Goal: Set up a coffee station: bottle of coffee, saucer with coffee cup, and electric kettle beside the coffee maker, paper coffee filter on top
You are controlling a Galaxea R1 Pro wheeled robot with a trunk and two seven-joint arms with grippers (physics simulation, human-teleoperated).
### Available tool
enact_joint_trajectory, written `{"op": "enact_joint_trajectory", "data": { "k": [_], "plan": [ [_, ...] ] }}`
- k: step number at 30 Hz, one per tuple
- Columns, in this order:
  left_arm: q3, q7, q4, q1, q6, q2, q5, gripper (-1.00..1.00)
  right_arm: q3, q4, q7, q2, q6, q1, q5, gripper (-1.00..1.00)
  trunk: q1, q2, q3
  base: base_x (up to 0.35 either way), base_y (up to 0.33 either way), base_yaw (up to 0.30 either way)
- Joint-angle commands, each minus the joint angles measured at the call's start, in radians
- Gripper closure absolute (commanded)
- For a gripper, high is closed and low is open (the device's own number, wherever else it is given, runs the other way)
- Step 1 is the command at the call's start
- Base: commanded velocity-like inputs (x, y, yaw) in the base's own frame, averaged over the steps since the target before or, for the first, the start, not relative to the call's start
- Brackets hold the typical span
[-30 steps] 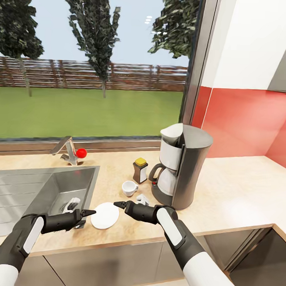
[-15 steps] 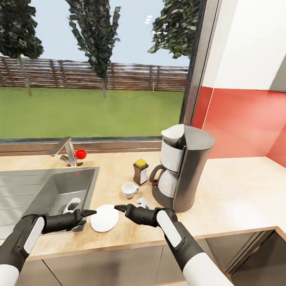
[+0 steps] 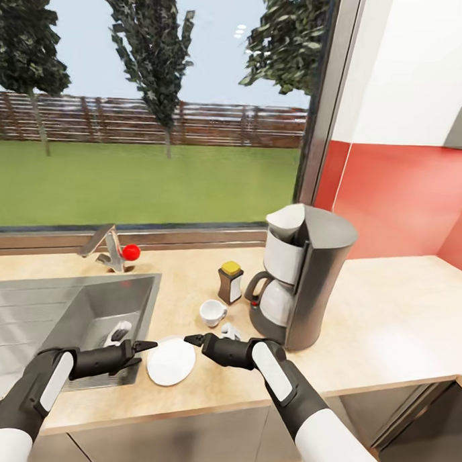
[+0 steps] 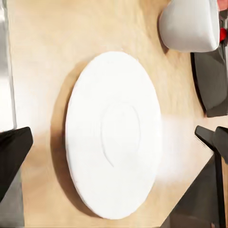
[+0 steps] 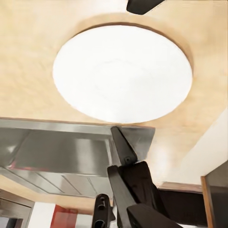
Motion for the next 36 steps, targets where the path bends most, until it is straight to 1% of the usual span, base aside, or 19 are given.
{"op": "enact_joint_trajectory", "data": {
  "k": [1, 15, 20, 23, 25, 28, 36],
  "plan": [
    [0.002, -0.005, 0.002, -0.001, -0.004, 0.0, -0.019, -1.0, 0.0, 0.002, 0.004, 0.0, 0.003, -0.001, 0.004, -1.0, 0.001, -0.002, -0.002, 0.181, 0.11, 0.0],
    [0.001, -0.004, 0.004, 0.0, -0.004, -0.009, -0.019, -1.0, 0.0, 0.003, 0.005, 0.0, 0.003, -0.001, 0.004, -1.0, 0.001, -0.002, -0.002, 0.148, 0.07, 0.0],
    [0.001, -0.004, 0.007, 0.001, -0.003, -0.013, -0.02, -1.0, 0.0, 0.003, 0.005, 0.0, 0.003, -0.001, 0.003, -1.0, 0.001, -0.002, -0.002, 0.068, 0.045, 0.0],
    [-0.004, -0.004, 0.023, 0.002, -0.003, -0.015, -0.02, -1.0, 0.0, 0.004, 0.005, 0.0, 0.003, -0.001, 0.002, -1.0, 0.001, -0.002, -0.002, 0.015, 0.01, 0.0],
    [-0.023, -0.005, 0.037, 0.012, -0.003, -0.016, -0.019, -1.0, 0.0, 0.005, 0.005, 0.0, 0.003, -0.001, 0.002, -1.0, 0.001, -0.002, -0.002, 0.004, 0.003, 0.0],
    [-0.041, -0.005, 0.043, 0.021, -0.003, -0.015, -0.018, -1.0, 0.0, 0.006, 0.005, 0.0, 0.004, -0.001, 0.002, -1.0, 0.001, -0.002, -0.002, -0.01, 0.001, 0.0],
    [-0.043, -0.005, 0.044, 0.022, -0.003, -0.013, -0.018, -1.0, 0.0, 0.008, 0.005, 0.0, 0.004, -0.001, 0.004, -1.0, 0.001, -0.002, -0.002, -0.189, 0.0, 0.0]
  ]
}}
